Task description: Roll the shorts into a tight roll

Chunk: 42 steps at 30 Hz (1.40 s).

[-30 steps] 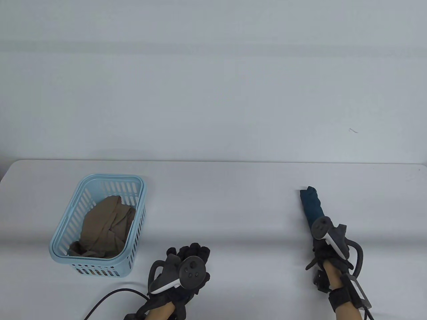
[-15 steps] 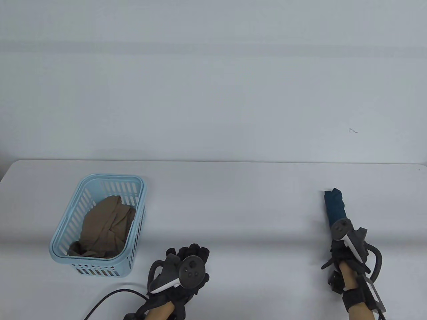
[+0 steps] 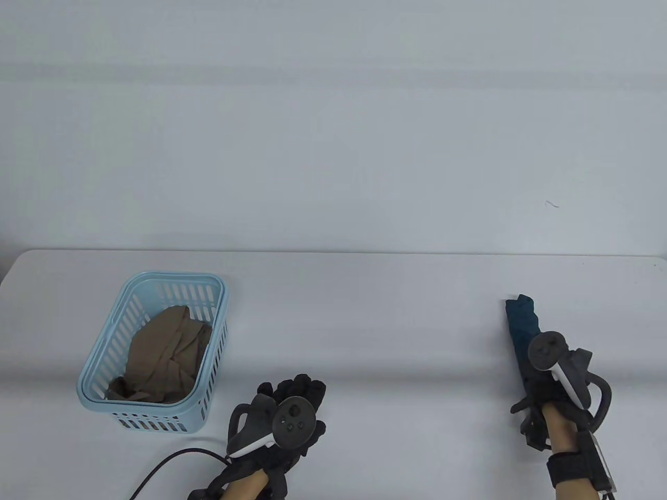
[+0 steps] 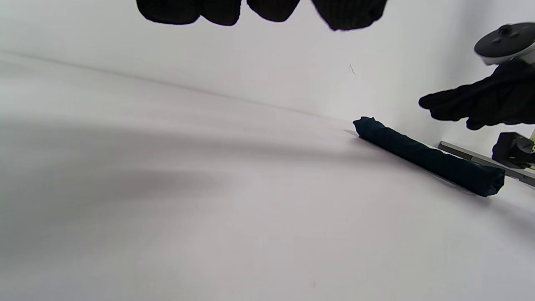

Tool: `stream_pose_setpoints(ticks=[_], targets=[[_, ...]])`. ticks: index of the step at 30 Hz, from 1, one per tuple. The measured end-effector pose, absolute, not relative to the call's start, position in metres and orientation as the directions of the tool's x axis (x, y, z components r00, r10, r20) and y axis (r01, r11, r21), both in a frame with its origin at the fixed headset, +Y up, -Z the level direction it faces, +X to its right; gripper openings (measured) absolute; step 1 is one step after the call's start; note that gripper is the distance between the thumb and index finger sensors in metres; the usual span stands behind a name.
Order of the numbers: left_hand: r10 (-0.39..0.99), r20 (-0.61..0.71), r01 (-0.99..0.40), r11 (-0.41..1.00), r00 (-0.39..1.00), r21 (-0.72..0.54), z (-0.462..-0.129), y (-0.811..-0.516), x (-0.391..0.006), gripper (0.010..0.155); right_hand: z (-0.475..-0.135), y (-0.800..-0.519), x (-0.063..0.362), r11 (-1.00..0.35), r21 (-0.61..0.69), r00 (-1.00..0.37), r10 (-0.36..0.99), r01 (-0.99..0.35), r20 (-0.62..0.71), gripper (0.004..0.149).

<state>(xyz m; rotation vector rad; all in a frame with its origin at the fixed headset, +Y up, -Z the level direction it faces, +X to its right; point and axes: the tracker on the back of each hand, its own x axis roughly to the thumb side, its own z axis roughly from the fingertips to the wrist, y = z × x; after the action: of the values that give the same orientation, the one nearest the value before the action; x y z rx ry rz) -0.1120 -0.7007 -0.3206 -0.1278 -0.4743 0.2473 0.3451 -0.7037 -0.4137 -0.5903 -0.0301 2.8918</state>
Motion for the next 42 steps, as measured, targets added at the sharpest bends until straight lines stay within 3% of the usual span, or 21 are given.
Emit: stream_pose_setpoints(ticks=[4, 8, 12, 17, 24, 33, 37, 42], targets=[[0.272, 0.429, -0.223, 0.961, 0.862, -0.161, -0.319, -0.696, -0.116, 0.07, -0.398, -0.666, 0.306, -0.972, -0.127, -0.949, 0.222, -0.198, -0.223, 0.066], [0.272, 0.422, -0.231, 0.962, 0.865, -0.147, -0.319, -0.693, -0.118, 0.069, -0.374, -0.647, 0.258, -0.958, -0.16, -0.968, 0.247, -0.237, -0.043, 0.065], [0.27, 0.417, -0.227, 0.962, 0.868, -0.151, -0.319, -0.694, -0.119, 0.069, -0.349, -0.645, 0.216, -0.95, -0.157, -0.961, 0.256, -0.271, 0.11, 0.065], [0.264, 0.408, -0.216, 0.963, 0.874, -0.16, -0.319, -0.695, -0.12, 0.069, -0.325, -0.665, 0.177, -0.94, -0.077, -0.924, 0.307, -0.332, 0.228, 0.066], [0.247, 0.402, -0.181, 0.964, 0.882, -0.194, -0.321, -0.704, -0.119, 0.069, -0.315, -0.703, 0.168, -0.956, 0.021, -0.924, 0.29, -0.294, 0.249, 0.066], [0.267, 0.397, -0.191, 0.956, 0.878, -0.221, -0.323, -0.707, -0.116, 0.069, -0.316, -0.706, 0.181, -0.949, 0.012, -0.92, 0.309, -0.315, 0.24, 0.065], [0.261, 0.392, -0.199, 0.961, 0.882, -0.191, -0.324, -0.687, -0.12, 0.071, -0.314, -0.706, 0.181, -0.949, 0.014, -0.918, 0.307, -0.314, 0.249, 0.065], [0.216, 0.349, -0.198, 0.976, 0.912, -0.085, -0.337, -0.633, -0.148, 0.073, -0.308, -0.704, 0.176, -0.95, 0.017, -0.91, 0.304, -0.312, 0.281, 0.065]])
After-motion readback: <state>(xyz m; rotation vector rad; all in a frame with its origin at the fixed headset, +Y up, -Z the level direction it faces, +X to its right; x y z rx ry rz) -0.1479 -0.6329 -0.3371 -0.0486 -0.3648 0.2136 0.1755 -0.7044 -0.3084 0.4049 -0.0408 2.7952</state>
